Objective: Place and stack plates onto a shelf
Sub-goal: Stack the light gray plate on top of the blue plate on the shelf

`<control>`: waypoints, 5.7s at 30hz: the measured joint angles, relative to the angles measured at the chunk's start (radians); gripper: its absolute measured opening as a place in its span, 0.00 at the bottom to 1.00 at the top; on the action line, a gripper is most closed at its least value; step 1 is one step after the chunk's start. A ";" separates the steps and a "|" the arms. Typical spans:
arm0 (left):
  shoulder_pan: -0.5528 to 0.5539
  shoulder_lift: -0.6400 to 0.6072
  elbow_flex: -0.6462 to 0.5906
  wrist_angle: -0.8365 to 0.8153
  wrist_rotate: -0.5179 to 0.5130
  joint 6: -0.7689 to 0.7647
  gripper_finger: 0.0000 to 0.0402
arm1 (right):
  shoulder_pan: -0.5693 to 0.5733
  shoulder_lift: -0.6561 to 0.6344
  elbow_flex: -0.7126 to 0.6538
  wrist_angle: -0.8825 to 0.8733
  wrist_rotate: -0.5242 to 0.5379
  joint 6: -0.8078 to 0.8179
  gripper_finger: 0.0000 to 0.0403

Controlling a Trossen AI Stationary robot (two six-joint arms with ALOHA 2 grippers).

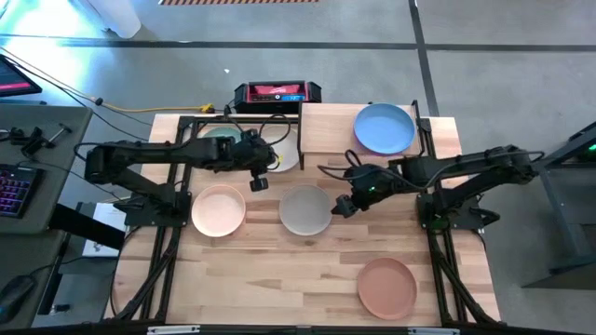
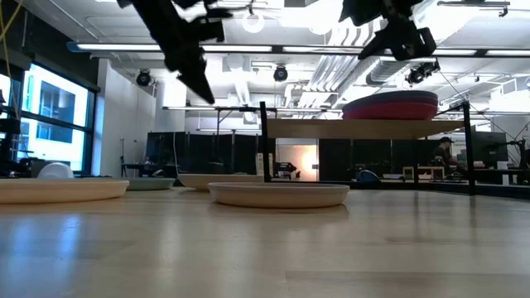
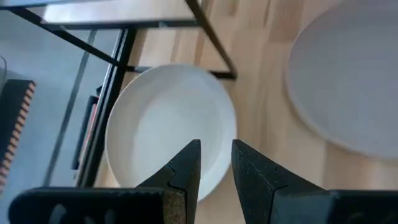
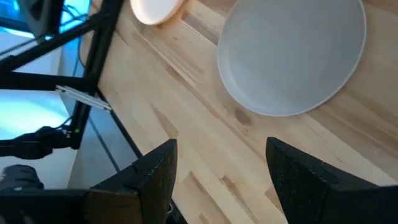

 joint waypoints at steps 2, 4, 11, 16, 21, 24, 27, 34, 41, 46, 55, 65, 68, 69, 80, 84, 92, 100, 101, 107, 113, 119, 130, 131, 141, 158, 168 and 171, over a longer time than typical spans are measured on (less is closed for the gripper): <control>0.018 0.024 0.000 -0.012 0.019 0.055 0.19 | 0.000 0.018 0.000 0.000 -0.007 0.005 0.56; 0.034 0.050 0.000 -0.017 0.053 0.104 0.19 | 0.000 0.036 0.000 0.000 -0.009 0.007 0.56; 0.073 0.140 0.000 -0.020 0.134 0.235 0.19 | 0.000 0.077 0.000 -0.002 -0.030 -0.001 0.56; 0.098 0.193 0.000 -0.041 0.141 0.252 0.19 | 0.000 0.083 0.000 -0.006 -0.030 -0.024 0.56; 0.128 0.241 0.000 -0.042 0.165 0.252 0.19 | 0.010 0.083 0.000 -0.007 -0.033 -0.031 0.56; 0.144 0.272 0.000 -0.041 0.176 0.266 0.19 | 0.019 0.083 0.000 -0.010 -0.033 -0.031 0.56; 0.153 0.303 0.000 -0.036 0.183 0.281 0.19 | 0.027 0.083 0.000 -0.011 -0.033 -0.031 0.56; 0.160 0.347 0.000 -0.022 0.182 0.289 0.19 | 0.033 0.082 0.000 -0.016 -0.033 -0.031 0.56; 0.161 0.356 0.000 -0.008 0.150 0.303 0.19 | 0.033 0.082 0.000 -0.020 -0.033 -0.033 0.56; 0.171 0.356 0.000 0.000 0.152 0.321 0.19 | 0.033 0.082 0.000 -0.021 -0.033 -0.035 0.56; 0.201 0.411 0.000 -0.006 0.160 0.320 0.19 | 0.033 0.081 0.000 -0.021 -0.033 -0.030 0.56; 0.205 0.435 0.001 0.014 0.126 0.304 0.19 | 0.033 0.081 0.000 -0.021 -0.033 -0.023 0.56; 0.206 0.439 0.001 0.013 0.098 0.297 0.15 | 0.033 0.081 0.000 -0.021 -0.033 -0.023 0.56; 0.206 0.439 0.001 0.012 0.089 0.294 0.13 | 0.033 0.081 0.000 -0.021 -0.033 -0.023 0.56; 0.190 0.434 0.002 0.013 0.019 0.270 0.01 | 0.033 0.081 0.000 -0.020 -0.033 -0.023 0.56; 0.174 0.416 0.001 0.010 0.014 0.267 0.01 | 0.033 0.081 0.000 -0.018 -0.033 -0.023 0.56; 0.138 0.306 -0.001 0.002 -0.024 0.246 0.00 | 0.033 0.081 0.000 -0.013 -0.033 -0.023 0.56; 0.115 0.145 0.000 -0.070 -0.166 0.231 0.00 | 0.032 0.081 0.000 -0.013 -0.032 -0.027 0.56; 0.111 0.122 0.000 -0.084 -0.180 0.230 0.00 | 0.032 0.081 0.000 -0.013 -0.032 -0.027 0.56; 0.062 -0.022 0.000 -0.133 -0.242 0.223 0.00 | 0.030 0.081 0.000 -0.013 0.049 -0.028 0.56; -0.035 -0.134 0.000 -0.180 -0.311 0.242 0.00 | 0.021 0.081 0.000 0.036 0.122 -0.028 0.56; -0.151 -0.186 0.012 -0.198 -0.349 0.260 0.00 | 0.021 0.081 0.000 0.218 0.117 -0.095 0.56; -0.332 -0.165 0.167 -0.223 -0.373 0.382 0.00 | -0.003 0.053 0.000 0.430 0.107 -0.136 0.56; -0.343 -0.161 0.180 -0.235 -0.376 0.390 0.00 | -0.007 0.044 0.000 0.434 0.107 -0.136 0.56; -0.421 -0.102 0.281 -0.338 -0.455 0.451 0.00 | -0.017 -0.078 0.000 0.539 0.158 -0.183 0.56; -0.473 0.073 0.308 -0.413 -0.614 0.584 0.00 | -0.152 -0.091 0.216 0.407 0.259 -0.511 0.56; -0.477 0.148 0.308 -0.453 -0.591 0.489 0.00 | -0.200 -0.001 0.560 -0.126 0.435 -0.614 0.56; -0.478 0.161 0.308 -0.452 -0.580 0.486 0.00 | -0.207 0.040 0.591 -0.222 0.467 -0.593 0.56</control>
